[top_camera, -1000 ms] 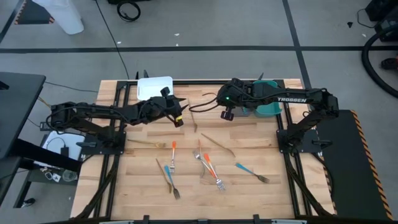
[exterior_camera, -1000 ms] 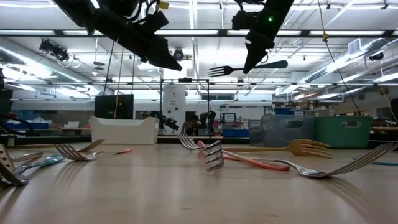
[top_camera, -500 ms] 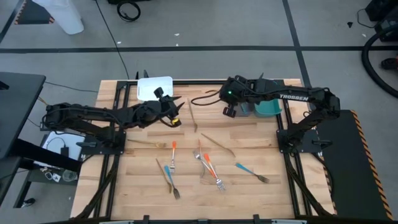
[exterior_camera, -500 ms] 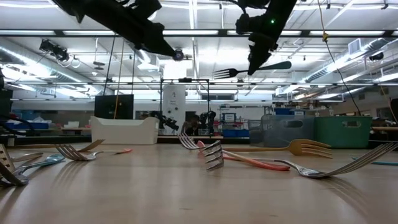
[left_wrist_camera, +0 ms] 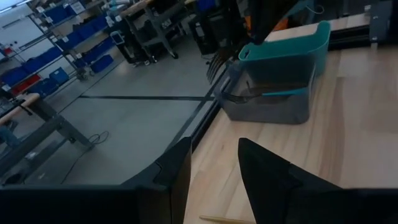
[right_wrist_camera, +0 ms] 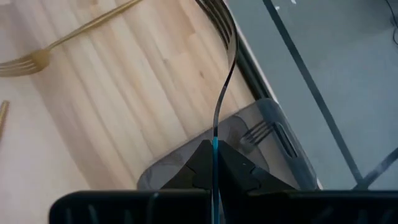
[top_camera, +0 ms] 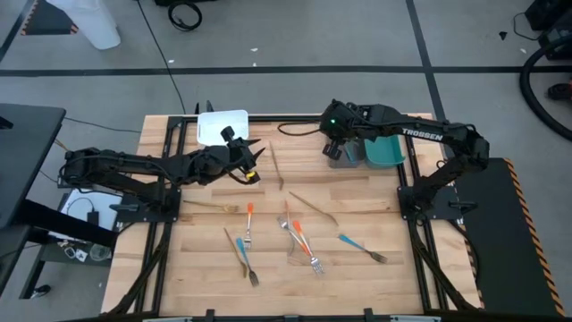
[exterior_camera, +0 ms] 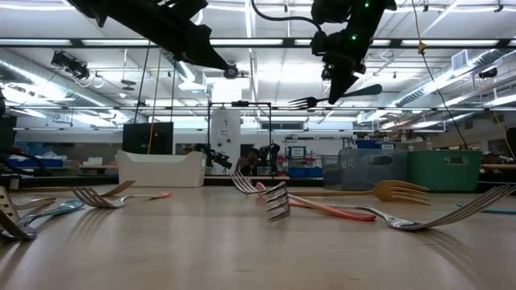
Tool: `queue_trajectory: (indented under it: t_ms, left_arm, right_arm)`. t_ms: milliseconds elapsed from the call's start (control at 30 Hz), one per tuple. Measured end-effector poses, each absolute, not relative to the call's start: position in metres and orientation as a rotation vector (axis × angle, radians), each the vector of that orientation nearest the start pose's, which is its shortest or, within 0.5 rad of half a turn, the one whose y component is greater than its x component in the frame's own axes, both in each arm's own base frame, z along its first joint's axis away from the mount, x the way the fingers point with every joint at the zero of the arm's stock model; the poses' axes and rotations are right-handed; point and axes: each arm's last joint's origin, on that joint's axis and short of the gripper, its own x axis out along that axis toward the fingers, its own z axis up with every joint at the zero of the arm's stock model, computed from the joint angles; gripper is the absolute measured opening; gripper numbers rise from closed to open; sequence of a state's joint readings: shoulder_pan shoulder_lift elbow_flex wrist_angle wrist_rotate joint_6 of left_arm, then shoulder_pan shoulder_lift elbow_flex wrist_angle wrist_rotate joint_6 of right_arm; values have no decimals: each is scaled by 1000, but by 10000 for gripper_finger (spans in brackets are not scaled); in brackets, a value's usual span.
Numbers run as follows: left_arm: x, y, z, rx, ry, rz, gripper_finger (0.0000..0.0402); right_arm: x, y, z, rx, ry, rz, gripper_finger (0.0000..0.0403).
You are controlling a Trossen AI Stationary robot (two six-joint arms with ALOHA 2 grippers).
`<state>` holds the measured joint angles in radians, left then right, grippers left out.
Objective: Sort silverware by color (type)
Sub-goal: Put the top center blue fork into the black bin
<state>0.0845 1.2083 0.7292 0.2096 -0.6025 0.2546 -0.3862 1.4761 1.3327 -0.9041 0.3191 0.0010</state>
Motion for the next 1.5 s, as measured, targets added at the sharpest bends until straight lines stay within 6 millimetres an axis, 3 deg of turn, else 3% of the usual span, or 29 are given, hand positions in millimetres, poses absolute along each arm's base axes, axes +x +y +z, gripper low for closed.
queue_trajectory:
  t_ms: [200,433,667,1500]
  left_arm:
    - [257,38,266,314,355,646,141]
    - [257,38,266,314,356,645,141]
    - [257,38,266,315,357,644,141]
    - [257,39,264,320,378,643,141]
  right_arm:
    - [267,-131,305,99,1013,-707,16]
    - [260,-147,278,154,1000,-784,16]
    - [256,-155,264,156,982,-824,16]
    - [240,-161,213,174,980,-876,16]
